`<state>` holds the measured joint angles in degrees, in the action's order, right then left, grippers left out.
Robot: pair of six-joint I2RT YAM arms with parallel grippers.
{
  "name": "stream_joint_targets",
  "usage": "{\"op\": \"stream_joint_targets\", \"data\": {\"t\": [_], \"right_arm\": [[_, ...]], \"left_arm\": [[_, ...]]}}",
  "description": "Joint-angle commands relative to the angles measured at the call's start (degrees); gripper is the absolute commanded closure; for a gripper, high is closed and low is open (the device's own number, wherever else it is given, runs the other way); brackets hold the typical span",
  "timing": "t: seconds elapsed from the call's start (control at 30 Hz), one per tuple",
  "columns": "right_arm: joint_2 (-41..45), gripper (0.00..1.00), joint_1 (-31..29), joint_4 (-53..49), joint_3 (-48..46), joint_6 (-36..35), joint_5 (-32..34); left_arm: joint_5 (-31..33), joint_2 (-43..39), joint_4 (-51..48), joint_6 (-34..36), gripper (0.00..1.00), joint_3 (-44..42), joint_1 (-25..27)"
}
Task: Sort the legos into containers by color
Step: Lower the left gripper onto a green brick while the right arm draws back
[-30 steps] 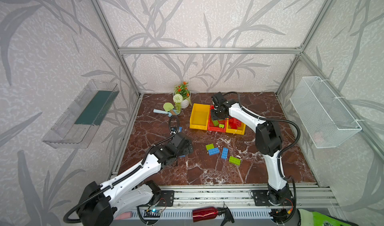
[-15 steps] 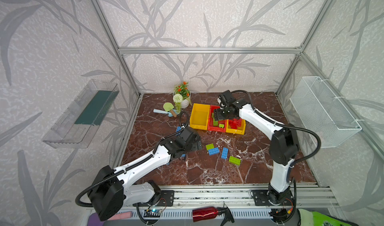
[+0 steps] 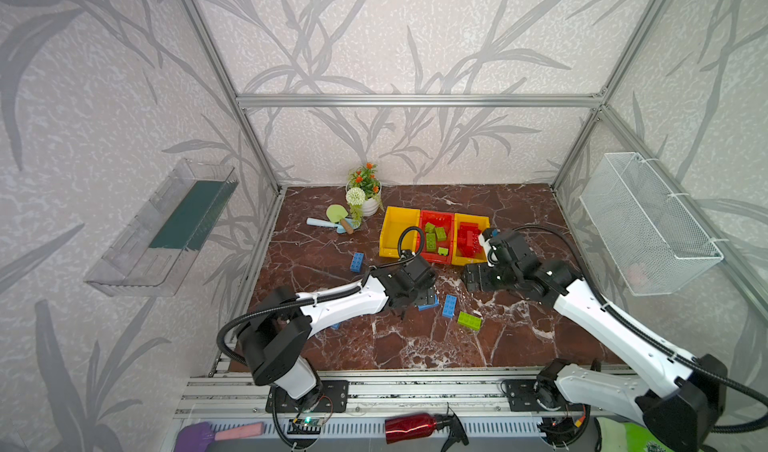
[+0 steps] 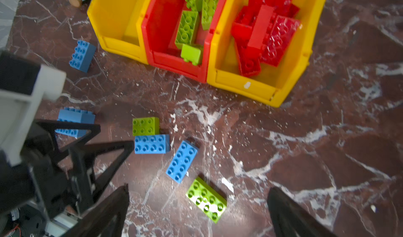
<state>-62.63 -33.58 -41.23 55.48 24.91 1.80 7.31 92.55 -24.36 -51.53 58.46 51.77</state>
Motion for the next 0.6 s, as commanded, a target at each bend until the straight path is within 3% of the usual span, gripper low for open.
{"op": "stream_joint_targets", "data": {"t": [0.0, 0.3, 0.57], "right_arm": [[5.32, 0.01, -0.19, -2.31, -1.61, 1.22, 1.39], [9.98, 0.01, -0.12, -1.76, -4.66, 0.85, -2.13], [11.94, 0.01, -0.15, -1.49, -6.44, 0.19, -3.5]], "left_arm": [[1.21, 3.45, 0.15, -4.21, 0.09, 3.15, 0.25], [2.71, 13.66, -4.06, -7.09, 0.14, 10.99, 0.2], [4.38, 19.84, -9.63, -8.14, 0.26, 16.06, 0.18]]}}
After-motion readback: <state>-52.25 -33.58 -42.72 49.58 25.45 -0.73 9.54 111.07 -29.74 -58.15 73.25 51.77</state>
